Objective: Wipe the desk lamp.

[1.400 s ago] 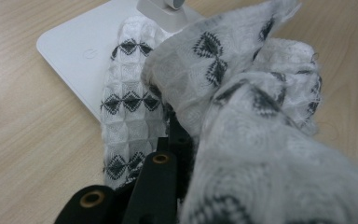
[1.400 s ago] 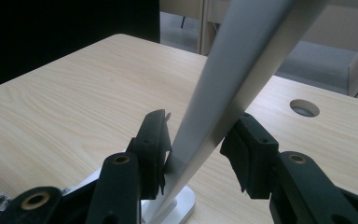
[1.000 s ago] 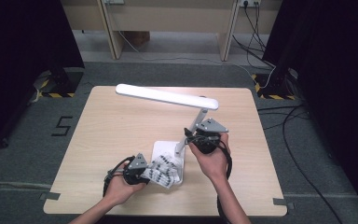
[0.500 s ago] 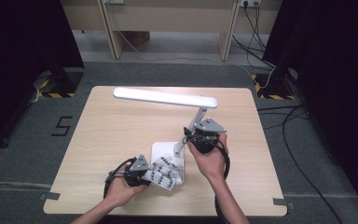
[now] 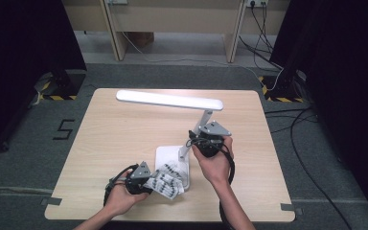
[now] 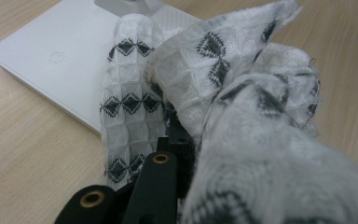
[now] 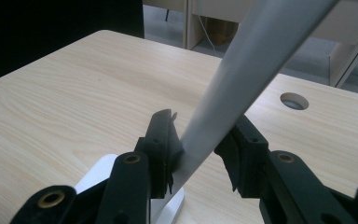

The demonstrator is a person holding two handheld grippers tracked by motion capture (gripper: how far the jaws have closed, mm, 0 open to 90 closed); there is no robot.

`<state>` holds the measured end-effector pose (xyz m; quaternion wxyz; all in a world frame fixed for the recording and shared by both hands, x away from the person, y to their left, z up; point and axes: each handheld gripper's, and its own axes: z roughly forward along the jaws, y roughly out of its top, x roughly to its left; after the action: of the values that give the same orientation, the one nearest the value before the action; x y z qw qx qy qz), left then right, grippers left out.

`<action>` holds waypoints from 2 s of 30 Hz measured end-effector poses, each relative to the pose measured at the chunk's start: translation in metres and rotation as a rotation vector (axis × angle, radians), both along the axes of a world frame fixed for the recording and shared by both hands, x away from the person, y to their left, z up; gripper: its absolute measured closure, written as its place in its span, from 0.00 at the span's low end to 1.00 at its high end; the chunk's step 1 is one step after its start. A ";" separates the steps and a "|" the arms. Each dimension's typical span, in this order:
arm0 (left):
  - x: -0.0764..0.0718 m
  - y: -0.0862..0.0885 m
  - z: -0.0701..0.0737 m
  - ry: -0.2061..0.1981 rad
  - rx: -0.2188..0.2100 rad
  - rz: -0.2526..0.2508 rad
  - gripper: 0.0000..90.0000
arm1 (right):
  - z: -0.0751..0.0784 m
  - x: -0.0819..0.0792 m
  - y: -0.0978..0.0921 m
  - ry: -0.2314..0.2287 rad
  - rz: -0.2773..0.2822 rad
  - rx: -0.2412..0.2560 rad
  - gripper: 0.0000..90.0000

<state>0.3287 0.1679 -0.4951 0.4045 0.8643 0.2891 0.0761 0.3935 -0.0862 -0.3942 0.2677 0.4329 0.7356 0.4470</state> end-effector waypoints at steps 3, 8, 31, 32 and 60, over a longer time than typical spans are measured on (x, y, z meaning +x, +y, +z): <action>-0.003 0.002 0.000 0.003 0.000 -0.004 0.91 | 0.000 0.000 0.000 -0.002 0.000 0.001 0.72; -0.008 0.007 0.000 0.005 0.007 -0.009 0.91 | 0.000 0.000 0.001 -0.001 -0.002 0.002 0.72; -0.021 0.014 0.002 0.024 -0.033 -0.023 0.91 | 0.003 -0.002 -0.003 -0.007 0.002 -0.006 0.59; -0.021 0.014 0.002 0.023 -0.036 -0.020 0.91 | 0.003 -0.002 -0.003 -0.008 0.007 -0.002 0.57; 0.010 0.002 0.025 -0.020 -0.049 -0.026 0.91 | -0.014 -0.052 -0.007 0.129 0.232 -0.102 0.43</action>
<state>0.3383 0.1694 -0.4704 0.4292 0.8571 0.2755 0.0723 0.3419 -0.0929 -0.4077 0.1880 0.3588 0.8181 0.4081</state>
